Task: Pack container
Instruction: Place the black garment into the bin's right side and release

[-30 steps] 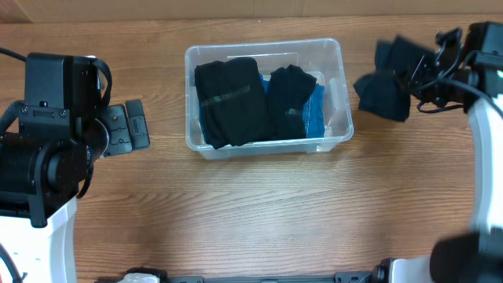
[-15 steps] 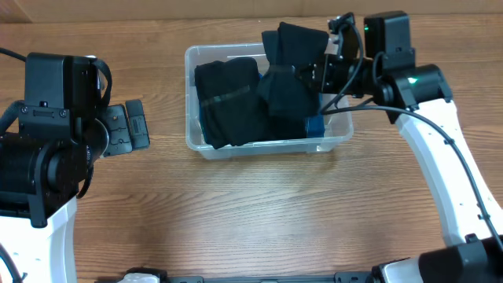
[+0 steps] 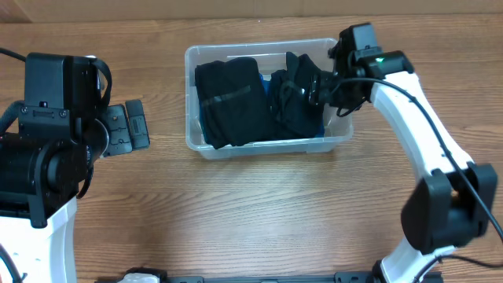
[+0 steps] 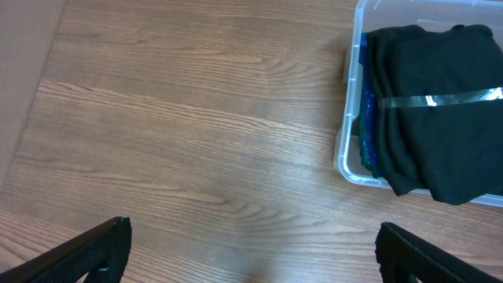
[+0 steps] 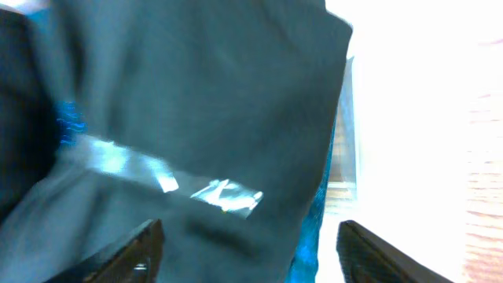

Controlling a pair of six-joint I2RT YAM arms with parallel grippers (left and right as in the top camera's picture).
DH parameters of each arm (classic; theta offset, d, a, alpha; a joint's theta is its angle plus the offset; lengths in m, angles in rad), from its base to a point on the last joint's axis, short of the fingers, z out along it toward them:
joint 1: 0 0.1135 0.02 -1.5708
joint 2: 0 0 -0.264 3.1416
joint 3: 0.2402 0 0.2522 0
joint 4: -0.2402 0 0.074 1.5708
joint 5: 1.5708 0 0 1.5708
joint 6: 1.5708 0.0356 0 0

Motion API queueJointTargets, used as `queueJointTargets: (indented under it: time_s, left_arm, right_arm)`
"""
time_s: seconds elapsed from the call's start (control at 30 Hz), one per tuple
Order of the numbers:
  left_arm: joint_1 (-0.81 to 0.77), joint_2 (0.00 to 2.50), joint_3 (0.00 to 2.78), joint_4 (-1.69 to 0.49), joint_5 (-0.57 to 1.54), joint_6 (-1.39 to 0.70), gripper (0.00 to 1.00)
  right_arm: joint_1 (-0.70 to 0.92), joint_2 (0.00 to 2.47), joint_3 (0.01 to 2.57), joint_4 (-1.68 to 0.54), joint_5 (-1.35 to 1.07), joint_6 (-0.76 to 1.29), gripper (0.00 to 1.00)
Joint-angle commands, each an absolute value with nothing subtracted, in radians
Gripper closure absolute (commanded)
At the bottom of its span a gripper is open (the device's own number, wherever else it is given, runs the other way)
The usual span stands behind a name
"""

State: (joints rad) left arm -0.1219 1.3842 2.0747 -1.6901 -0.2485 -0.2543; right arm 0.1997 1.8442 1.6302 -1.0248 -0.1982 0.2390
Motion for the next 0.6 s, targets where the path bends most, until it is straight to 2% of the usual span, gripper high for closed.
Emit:
queueJointTargets:
  time_s: [0.0,0.13,0.27,0.33,0.57]
  left_arm:
    - [-0.117,1.386,2.081,-1.689,-0.265,-0.240,0.00]
    - [-0.117,1.386,2.081,-1.689,-0.265,-0.240,0.00]
    - [-0.118,1.386,2.081,-1.689,-0.265,-0.239,0.00]
    - [-0.118,1.386,2.081,-1.689,-0.265,-0.240,0.00]
    - [-0.118,1.386,2.081,-1.689,-0.265,-0.240,0.00]
  right_arm:
    - [0.203,1.666,1.707,-1.028,-0.176,0.235,0.17]
    - [0.203,1.543,1.708,-1.046,-0.179,0.236,0.12]
    - [0.203,1.475,1.708,-1.131,-0.217,0.216,0.12]
    - [0.211,1.433,1.708,-1.153,-0.234,0.201,0.00]
    - [0.223,1.206,1.709,-1.300,-0.305,0.210,0.00]
